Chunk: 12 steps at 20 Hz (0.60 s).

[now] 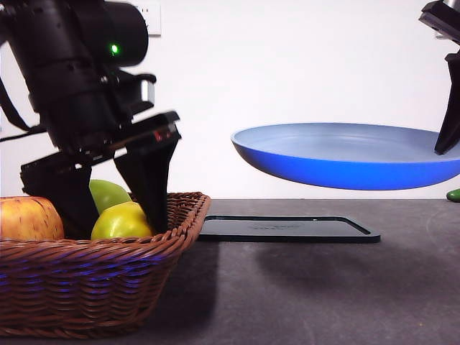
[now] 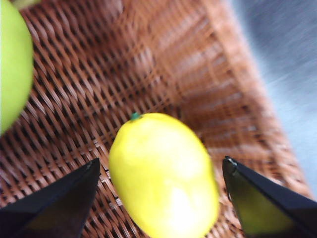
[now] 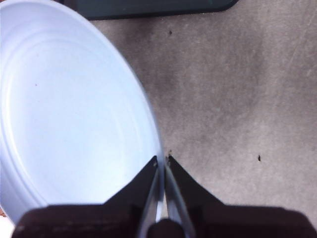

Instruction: Take the lemon from the basket,put the lemon in the plate,hand out the plate

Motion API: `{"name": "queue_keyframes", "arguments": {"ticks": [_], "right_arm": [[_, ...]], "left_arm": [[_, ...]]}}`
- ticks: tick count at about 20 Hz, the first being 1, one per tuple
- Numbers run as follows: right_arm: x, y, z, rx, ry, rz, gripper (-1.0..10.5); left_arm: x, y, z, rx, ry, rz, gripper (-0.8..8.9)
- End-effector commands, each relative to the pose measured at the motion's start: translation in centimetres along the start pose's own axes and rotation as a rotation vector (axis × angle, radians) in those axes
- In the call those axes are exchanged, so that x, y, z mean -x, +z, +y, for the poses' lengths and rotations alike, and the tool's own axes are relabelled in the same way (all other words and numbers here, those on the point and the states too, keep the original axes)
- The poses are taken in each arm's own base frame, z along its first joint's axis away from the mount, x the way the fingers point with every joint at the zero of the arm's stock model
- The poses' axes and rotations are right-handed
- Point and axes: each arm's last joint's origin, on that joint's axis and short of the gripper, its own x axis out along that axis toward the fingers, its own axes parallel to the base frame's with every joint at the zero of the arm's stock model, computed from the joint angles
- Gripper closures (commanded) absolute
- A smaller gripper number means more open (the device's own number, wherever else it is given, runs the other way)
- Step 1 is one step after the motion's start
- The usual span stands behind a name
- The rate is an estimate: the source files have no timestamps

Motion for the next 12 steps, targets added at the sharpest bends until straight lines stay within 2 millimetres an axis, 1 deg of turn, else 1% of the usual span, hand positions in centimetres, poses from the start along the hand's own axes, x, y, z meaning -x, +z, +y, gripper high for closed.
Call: {"name": "queue_keyframes", "arguments": {"ticks": [1,2,3,4,5,6,7,10,12], "right_arm": [[0.1,0.3,0.1,0.016,0.009,-0.013,9.4],[0.1,0.3,0.1,0.016,0.009,-0.013,9.4],[0.1,0.3,0.1,0.016,0.009,-0.013,9.4],[0.1,0.3,0.1,0.016,0.009,-0.013,9.4],[0.1,0.3,0.1,0.016,0.009,-0.014,9.4],[0.1,0.3,0.1,0.016,0.008,-0.013,9.4],[0.1,0.3,0.1,0.016,0.008,-0.014,9.4],[0.1,0.3,0.1,0.017,0.001,-0.016,9.4],[0.1,0.5,0.0,0.021,-0.024,-0.03,9.4]], "left_arm": [[-0.4,0.4,-0.3,-0.005,0.026,-0.009,3.87],[-0.4,0.4,-0.2,-0.007,0.04,-0.012,3.95],[-0.4,0.4,-0.2,-0.011,0.039,-0.011,4.36],[-0.4,0.4,-0.2,-0.011,0.039,-0.009,4.94],[-0.4,0.4,-0.2,-0.011,0.037,-0.008,5.73],[-0.4,0.4,-0.2,-0.012,0.034,-0.008,6.23],[-0.4,0.4,-0.2,-0.013,0.031,-0.007,6.51],[-0.2,0.4,-0.3,-0.012,0.03,-0.01,6.51],[1.0,0.9,-0.4,-0.011,0.03,-0.012,6.51]]}}
